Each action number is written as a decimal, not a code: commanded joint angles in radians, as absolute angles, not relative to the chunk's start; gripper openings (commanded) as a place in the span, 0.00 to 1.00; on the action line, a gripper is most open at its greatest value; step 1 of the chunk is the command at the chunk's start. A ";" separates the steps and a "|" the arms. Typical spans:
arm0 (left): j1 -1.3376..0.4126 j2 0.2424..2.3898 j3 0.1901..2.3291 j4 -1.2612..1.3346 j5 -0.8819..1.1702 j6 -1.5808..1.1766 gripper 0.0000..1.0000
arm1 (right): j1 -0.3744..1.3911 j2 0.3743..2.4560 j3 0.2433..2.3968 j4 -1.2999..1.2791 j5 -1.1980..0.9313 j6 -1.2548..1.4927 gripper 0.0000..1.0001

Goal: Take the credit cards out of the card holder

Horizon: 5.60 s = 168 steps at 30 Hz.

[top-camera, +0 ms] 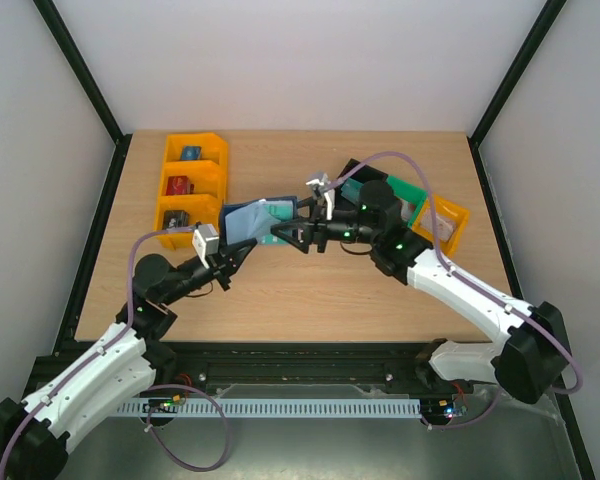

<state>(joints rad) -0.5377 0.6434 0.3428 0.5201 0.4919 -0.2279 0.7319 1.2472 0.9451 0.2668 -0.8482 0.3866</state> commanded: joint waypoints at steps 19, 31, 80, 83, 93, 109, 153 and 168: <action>-0.522 0.632 0.363 0.662 0.561 -0.393 0.02 | 0.670 1.233 0.913 0.199 -0.964 0.293 0.43; -0.518 0.614 0.328 0.556 0.277 -0.419 0.11 | 0.670 1.206 0.873 0.289 -0.880 0.401 0.02; -0.300 0.615 0.205 0.526 0.517 -0.907 0.28 | 0.907 1.471 1.071 0.173 -0.706 0.477 0.02; -0.300 0.618 0.195 0.567 0.562 -0.914 0.33 | 0.885 1.437 1.016 0.266 -0.770 0.502 0.02; -0.326 0.631 0.198 0.639 0.668 -0.867 0.26 | 0.880 1.431 0.997 0.367 -0.892 0.522 0.02; -0.330 0.618 0.255 0.732 0.936 -0.802 0.02 | 0.862 1.439 0.978 0.393 -0.889 0.446 0.02; -0.270 0.522 0.377 0.305 0.785 -0.505 0.02 | 0.773 1.328 0.952 0.236 -0.944 0.172 0.27; -0.257 0.496 0.381 0.182 0.738 -0.399 0.02 | 0.693 1.288 0.924 0.177 -0.936 0.195 0.02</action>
<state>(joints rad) -0.2638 0.5026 0.3763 0.2016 0.7528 -0.4175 0.7029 1.3304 0.9314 0.1814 -0.9295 0.1909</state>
